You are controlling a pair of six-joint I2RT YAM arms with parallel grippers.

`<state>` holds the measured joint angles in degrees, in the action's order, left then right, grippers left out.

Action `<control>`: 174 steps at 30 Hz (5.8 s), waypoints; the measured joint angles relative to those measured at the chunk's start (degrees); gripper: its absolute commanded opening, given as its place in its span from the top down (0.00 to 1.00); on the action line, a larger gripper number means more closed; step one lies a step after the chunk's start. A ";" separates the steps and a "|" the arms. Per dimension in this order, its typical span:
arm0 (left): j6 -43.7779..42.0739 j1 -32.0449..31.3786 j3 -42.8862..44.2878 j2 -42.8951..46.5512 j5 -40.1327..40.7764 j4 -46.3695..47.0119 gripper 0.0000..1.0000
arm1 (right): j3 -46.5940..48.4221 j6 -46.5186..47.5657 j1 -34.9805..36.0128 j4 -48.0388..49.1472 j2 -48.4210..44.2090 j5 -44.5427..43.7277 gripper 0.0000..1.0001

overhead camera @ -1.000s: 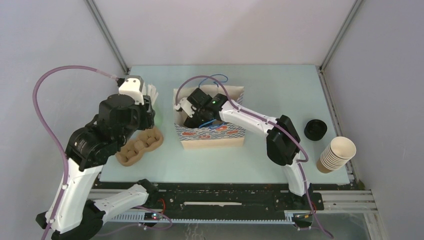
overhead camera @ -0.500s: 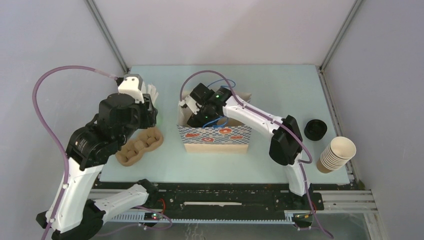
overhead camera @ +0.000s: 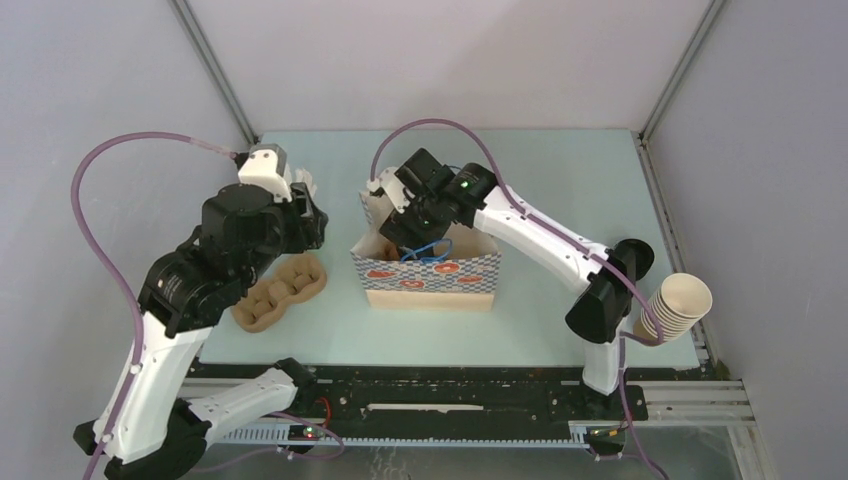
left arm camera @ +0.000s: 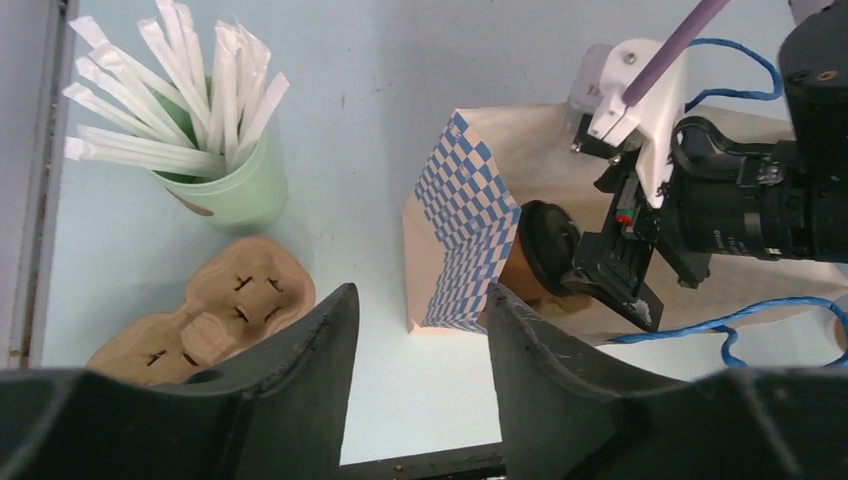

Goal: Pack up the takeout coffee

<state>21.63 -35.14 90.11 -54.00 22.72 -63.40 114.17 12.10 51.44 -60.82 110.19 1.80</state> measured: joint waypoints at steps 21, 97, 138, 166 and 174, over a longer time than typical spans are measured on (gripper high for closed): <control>7.13 0.02 -2.25 -7.82 -8.74 6.19 0.29 | 1.44 -9.16 -1.55 0.68 -19.69 -0.59 0.03; -4.74 -1.86 -16.24 -14.75 5.42 34.40 1.00 | -38.51 -19.96 -9.92 33.59 -42.49 4.00 1.00; -1.75 -1.14 6.34 -29.66 -4.31 3.56 0.23 | -25.75 -29.42 -20.83 14.86 -30.91 2.03 0.31; -1.14 37.44 6.49 -37.03 -0.81 8.74 0.53 | -8.81 -21.14 -28.87 -3.17 -36.09 -1.68 0.14; -2.21 39.67 9.40 -43.60 -5.01 9.86 0.51 | -8.87 -20.94 -30.38 -2.29 -36.54 -1.14 0.15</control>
<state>19.42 4.54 99.50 -97.60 17.72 -53.54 105.30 -8.84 21.06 -63.11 73.65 0.67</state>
